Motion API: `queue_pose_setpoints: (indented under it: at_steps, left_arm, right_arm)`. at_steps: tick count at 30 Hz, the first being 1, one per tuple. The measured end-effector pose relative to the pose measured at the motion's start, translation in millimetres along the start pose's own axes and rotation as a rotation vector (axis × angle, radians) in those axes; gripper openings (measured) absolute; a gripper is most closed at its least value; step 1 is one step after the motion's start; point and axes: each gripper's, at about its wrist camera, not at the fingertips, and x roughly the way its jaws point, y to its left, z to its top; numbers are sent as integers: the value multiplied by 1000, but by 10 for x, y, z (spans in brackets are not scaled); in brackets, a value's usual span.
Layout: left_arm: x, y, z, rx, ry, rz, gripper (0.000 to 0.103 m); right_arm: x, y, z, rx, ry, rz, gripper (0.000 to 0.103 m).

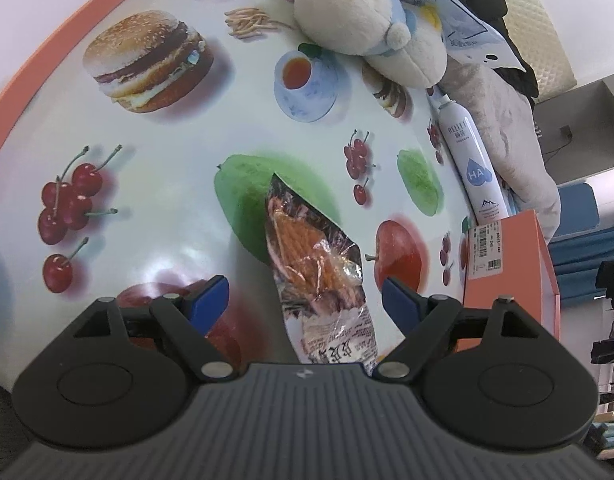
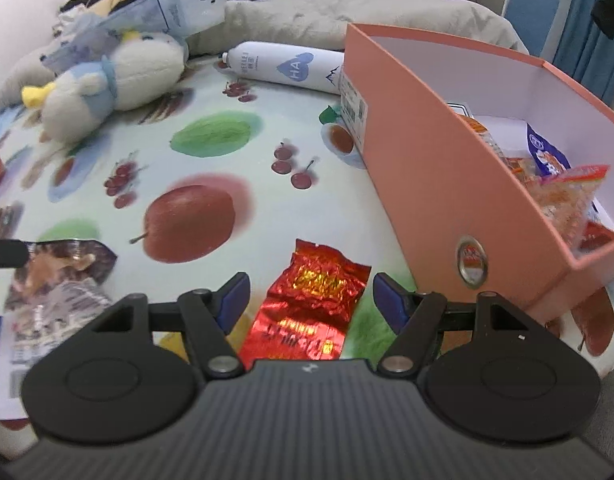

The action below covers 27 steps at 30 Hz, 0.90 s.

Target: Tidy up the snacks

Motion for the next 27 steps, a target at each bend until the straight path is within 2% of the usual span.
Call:
queue_pose_setpoints:
  at_steps: [3, 5, 17, 18, 20, 24, 25, 27]
  left_arm:
    - [33, -47, 7, 10, -8, 19, 86]
    - [64, -86, 8, 21, -6, 31, 86]
    - [235, -448, -156, 182, -17, 127, 84]
    - [262, -483, -181, 195, -19, 139, 82]
    - [313, -538, -224, 222, -16, 174, 68]
    - [309, -623, -290, 262, -38, 191, 57]
    - [288, -632, -298, 273, -45, 190, 52]
    - [248, -662, -309, 288, -49, 187, 49]
  right_arm:
    - [65, 41, 15, -55, 7, -27, 69]
    - [79, 28, 21, -61, 16, -18, 59]
    - [41, -86, 71, -83, 30, 101, 58]
    - [38, -79, 76, -96, 31, 113, 55]
    - [30, -80, 79, -113, 33, 130, 55]
    - [-19, -123, 80, -125, 31, 164, 54]
    - [-42, -139, 83, -122, 29, 172, 54]
    - [-93, -166, 88, -119, 21, 184, 54]
